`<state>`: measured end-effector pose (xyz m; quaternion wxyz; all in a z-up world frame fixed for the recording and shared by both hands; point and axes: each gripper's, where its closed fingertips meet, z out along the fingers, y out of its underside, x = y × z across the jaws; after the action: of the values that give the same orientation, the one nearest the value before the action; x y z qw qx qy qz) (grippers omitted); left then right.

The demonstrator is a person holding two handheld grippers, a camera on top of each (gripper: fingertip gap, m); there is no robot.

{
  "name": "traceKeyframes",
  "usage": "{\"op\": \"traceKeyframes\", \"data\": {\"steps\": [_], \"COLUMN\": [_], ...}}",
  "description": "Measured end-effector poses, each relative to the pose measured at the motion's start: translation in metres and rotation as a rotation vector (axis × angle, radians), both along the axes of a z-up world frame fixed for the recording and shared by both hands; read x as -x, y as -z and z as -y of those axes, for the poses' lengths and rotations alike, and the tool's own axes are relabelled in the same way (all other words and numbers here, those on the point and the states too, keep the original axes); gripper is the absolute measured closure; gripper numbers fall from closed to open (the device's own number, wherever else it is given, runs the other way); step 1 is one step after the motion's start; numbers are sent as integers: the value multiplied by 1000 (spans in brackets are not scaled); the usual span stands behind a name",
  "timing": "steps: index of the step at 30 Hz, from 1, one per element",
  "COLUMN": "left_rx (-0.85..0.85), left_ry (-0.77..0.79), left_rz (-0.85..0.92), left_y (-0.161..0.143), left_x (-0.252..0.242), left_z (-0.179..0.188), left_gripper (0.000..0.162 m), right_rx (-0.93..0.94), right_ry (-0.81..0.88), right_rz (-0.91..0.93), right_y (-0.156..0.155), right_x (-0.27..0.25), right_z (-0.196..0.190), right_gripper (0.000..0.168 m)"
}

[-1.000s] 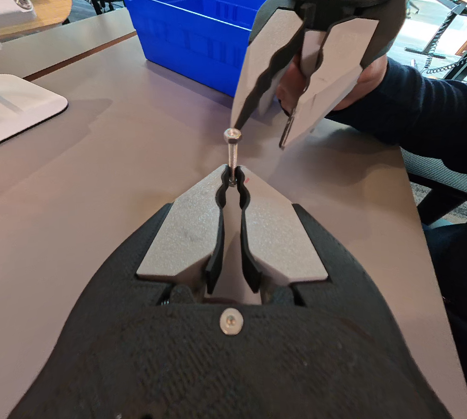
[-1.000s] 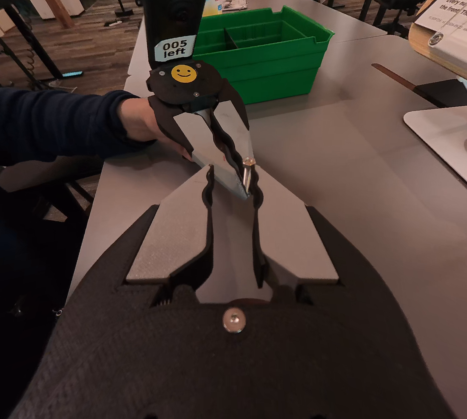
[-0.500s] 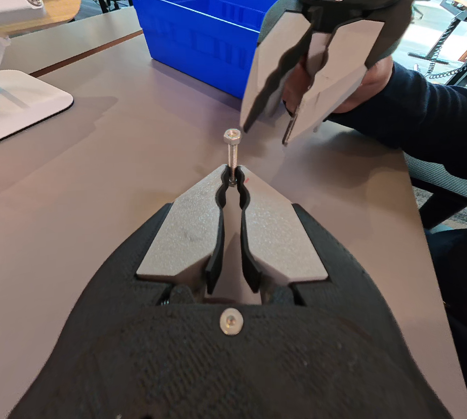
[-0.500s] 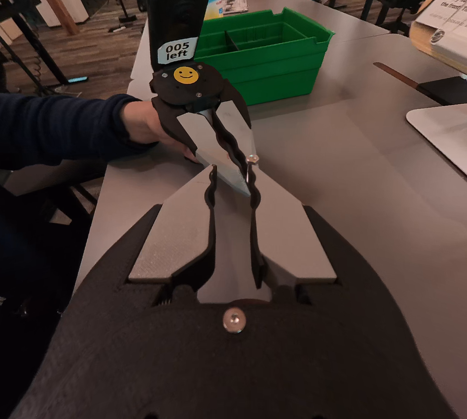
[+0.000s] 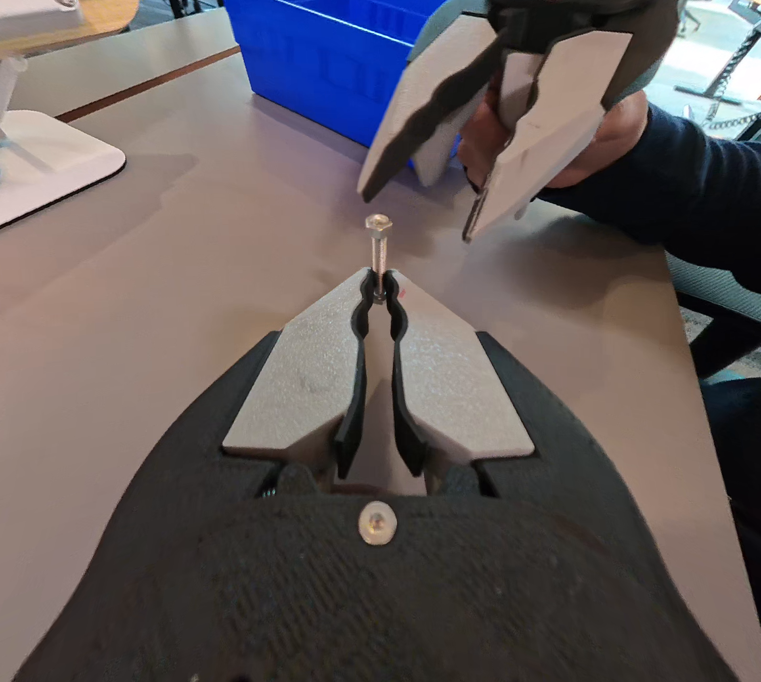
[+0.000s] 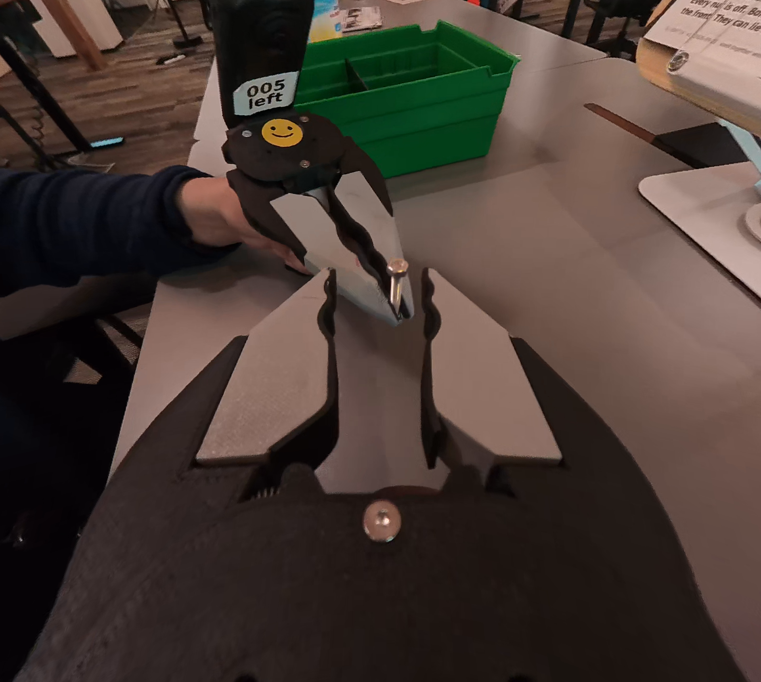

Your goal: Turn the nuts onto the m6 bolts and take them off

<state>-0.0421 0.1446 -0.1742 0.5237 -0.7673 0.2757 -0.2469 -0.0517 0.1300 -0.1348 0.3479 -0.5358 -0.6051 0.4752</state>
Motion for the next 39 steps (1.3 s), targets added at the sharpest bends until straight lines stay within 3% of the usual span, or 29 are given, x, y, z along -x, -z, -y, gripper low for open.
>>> {"op": "traceKeyframes", "data": {"steps": [6,8,12,18,19,20,22,25,29,32,33,37,39], "left_rx": [-11,-1,-2,-12,-12,-9,-5,-16,-21,-26,-17,-18,-30], "left_ry": [-17,-64,-34,-43,-82,-119,-137,-82,-5,-78,-116,-93,-15], "left_rz": [-15,9,17,-21,-9,13,69,82,29,15,29,62,77], "left_y": [0,-1,-2,0,-2,-5,-11,-14,-8,-8,-8,-8,-12], "left_x": [1,11,6,3,11,20,28,16,-9,4,14,19,0], "left_z": [-2,-7,-4,-4,-8,-11,-12,-7,1,-8,-11,-10,-2], "left_gripper": [158,158,158,158,158,158,158,158,158,158,158,158,158], "right_rx": [-27,-9,42,37,28,37,68,91,88,69,77,108,115], "right_ry": [-36,-74,12,-44,-64,-104,-82,-7,-40,-61,-94,-29,-24], "right_rz": [39,11,-16,41,37,16,-14,-3,37,50,34,6,32], "right_y": [8,2,-3,9,7,3,-4,0,9,9,5,0,6], "right_x": [2,-4,0,4,1,-2,-3,2,4,-2,-5,-2,1], "right_z": [10,14,-3,10,13,18,14,-1,8,11,16,4,4], "right_gripper": [127,155,128,124,137,162,155,125,124,129,154,127,122]}}
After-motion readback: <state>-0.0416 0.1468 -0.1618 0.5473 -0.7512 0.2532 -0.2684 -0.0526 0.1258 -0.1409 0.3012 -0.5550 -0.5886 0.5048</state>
